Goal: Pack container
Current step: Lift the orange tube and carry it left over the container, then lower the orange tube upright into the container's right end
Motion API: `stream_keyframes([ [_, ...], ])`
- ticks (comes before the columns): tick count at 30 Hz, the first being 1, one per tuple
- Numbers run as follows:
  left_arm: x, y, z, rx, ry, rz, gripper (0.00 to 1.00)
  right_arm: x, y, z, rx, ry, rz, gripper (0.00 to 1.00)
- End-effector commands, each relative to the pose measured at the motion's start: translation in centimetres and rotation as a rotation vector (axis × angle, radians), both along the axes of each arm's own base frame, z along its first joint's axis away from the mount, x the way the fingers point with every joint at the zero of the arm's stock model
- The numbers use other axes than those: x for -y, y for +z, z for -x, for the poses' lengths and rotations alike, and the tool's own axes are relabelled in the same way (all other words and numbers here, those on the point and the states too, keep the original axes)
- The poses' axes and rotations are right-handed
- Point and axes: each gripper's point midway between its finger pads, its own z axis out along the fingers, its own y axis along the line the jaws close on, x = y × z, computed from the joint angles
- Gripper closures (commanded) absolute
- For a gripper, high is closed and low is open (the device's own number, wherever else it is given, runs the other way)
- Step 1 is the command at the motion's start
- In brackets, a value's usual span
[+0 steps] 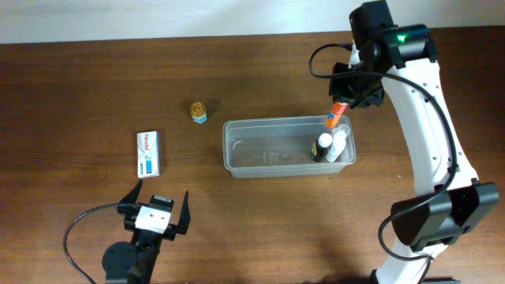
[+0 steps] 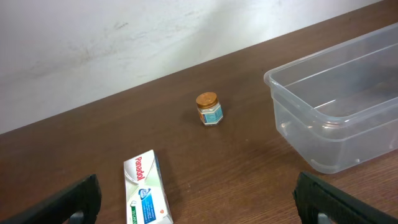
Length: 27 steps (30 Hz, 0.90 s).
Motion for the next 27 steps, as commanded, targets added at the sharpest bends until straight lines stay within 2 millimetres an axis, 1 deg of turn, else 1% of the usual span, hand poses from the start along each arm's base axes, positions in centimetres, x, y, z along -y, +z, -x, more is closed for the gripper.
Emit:
stream_keyframes([
  [1, 0.0, -0.1, 0.0, 0.005, -0.004, -0.013, 0.01, -0.5, -0.2, -0.4, 0.000, 0.015, -0.005, 0.75],
  [11, 0.0, -0.1, 0.0, 0.005, -0.004, -0.013, 0.01, -1.0, -2.3, -1.2, -0.041, 0.020, -0.020, 0.75],
  [21, 0.0, -0.1, 0.0, 0.005, -0.004, -0.013, 0.01, -1.0, -3.2, -1.7, -0.053, 0.020, -0.018, 0.75],
  [27, 0.0, -0.1, 0.0, 0.005, -0.004, -0.013, 0.01, -1.0, -5.0, -1.5, -0.101, 0.020, -0.010, 0.75],
])
